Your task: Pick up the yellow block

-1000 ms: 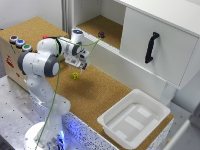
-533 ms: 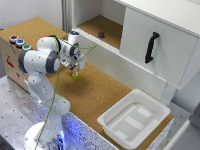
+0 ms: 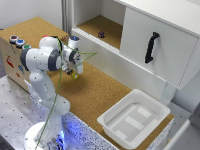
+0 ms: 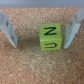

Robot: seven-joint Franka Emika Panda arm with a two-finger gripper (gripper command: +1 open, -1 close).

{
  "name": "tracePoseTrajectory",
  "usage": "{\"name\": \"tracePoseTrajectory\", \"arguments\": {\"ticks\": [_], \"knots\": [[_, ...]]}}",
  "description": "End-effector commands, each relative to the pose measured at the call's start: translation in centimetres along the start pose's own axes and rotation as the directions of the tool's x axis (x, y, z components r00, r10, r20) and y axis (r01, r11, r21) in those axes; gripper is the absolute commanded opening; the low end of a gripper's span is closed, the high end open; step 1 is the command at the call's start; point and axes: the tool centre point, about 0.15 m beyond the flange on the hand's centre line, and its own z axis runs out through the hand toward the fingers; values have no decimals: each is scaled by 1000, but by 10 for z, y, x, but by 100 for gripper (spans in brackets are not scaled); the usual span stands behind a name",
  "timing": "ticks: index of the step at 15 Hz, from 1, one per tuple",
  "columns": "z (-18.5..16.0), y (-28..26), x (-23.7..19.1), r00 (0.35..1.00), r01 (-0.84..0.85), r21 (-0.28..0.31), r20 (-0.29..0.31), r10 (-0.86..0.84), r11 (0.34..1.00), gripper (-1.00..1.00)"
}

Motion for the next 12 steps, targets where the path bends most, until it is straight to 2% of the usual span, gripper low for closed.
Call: {"name": "tracePoseTrajectory", "arguments": {"ticks": [1, 8, 10, 12], "knots": [[6, 7, 0, 1000, 8, 42, -8, -8, 999, -100], [3, 5, -7, 1000, -5, 27, -5, 5, 1000, -100], [-11, 0, -3, 999, -3, 29, -34, 4, 1000, -100], [-42, -13, 7, 994, 37, 6, -100, -37, 999, -100]]}}
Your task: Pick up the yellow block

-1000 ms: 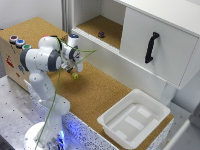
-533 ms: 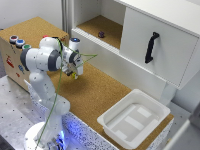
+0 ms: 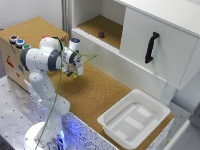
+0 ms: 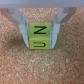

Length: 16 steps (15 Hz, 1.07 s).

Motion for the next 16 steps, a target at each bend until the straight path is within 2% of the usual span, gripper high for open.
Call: {"name": "tracePoseTrajectory", "arguments": {"ticks": [1, 8, 12, 16], "knots": [[-55, -22, 12, 990, 67, -4, -124, -67, 998, -100], [-154, -88, 34, 913, 321, -103, -232, -337, 941, -100], [-210, -119, 75, 833, 376, -181, -364, -417, 909, -100], [-257, -138, 141, 772, 368, -218, -471, -428, 904, -100]]}}
